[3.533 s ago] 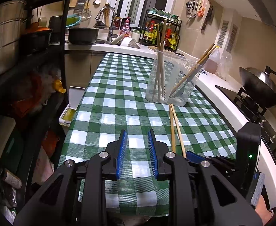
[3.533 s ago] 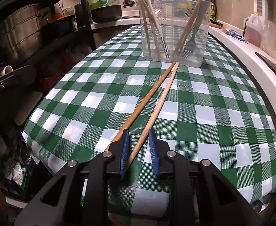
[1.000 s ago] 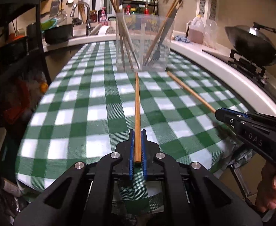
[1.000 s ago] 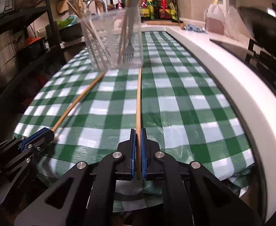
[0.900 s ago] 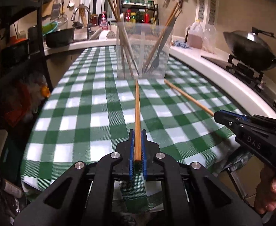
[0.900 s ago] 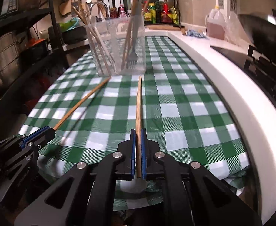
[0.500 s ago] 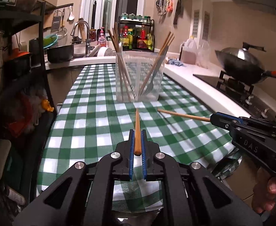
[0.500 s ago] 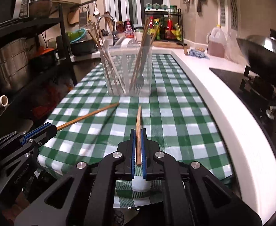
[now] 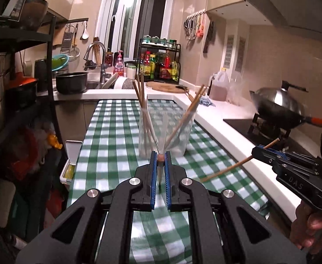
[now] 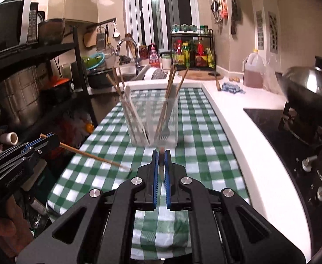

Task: Organize utensils
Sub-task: 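Lift both chopsticks and carry them over the clear container with both tools, then lower the chopsticks into the container and open both tools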

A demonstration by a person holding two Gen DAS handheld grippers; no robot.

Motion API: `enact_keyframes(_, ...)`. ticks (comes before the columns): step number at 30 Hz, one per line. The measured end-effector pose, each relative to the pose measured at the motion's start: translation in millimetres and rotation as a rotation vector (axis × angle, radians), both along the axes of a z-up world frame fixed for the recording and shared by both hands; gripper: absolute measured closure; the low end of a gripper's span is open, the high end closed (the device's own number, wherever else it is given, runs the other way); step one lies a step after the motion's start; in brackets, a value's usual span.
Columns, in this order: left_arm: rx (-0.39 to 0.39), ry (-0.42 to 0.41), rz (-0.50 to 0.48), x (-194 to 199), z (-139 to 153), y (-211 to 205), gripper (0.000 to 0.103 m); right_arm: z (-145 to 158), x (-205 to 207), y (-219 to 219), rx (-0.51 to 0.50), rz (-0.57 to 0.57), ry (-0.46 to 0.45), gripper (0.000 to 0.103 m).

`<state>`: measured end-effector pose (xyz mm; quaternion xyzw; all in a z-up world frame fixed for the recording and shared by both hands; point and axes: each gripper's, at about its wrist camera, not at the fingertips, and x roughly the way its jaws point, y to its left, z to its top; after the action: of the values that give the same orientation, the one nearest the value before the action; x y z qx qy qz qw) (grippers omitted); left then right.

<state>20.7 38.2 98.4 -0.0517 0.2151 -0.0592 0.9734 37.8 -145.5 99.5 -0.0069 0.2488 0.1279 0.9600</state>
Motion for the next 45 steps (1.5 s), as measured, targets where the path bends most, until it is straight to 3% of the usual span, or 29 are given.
enact_keyframes(6, 0.001, 0.008, -0.003, 16.8, 25.4, 0.1, 0.096, 22.0, 12.0, 0.8, 0.009, 0.009, -0.019, 0.098)
enact_keyframes(21, 0.025, 0.075, -0.022, 34.4, 47.6, -3.4, 0.096, 50.6, 27.4, 13.7, 0.003, 0.047, -0.029, 0.098)
enact_keyframes(27, -0.013, 0.078, -0.045, 57.1, 76.2, 11.9, 0.096, 90.0, 42.3, 10.2, 0.029, 0.081, -0.073, 0.098)
enact_keyframes(38, -0.01, -0.07, -0.05, 113.4, 173.7, 16.4, 0.096, 168.5, 104.5, 20.5, 0.077, 0.134, -0.176, 0.098)
enact_keyframes(41, -0.003, -0.122, -0.041, 129.4, 187.2, 14.8, 0.096, 171.6, 125.6, 23.4, 0.076, 0.131, -0.18, 0.098)
enact_keyframes(45, -0.01, -0.106, -0.037, 156.2, 177.6, 11.8, 0.096, 158.0, 157.4, 26.2, 0.077, 0.118, -0.136, 0.098)
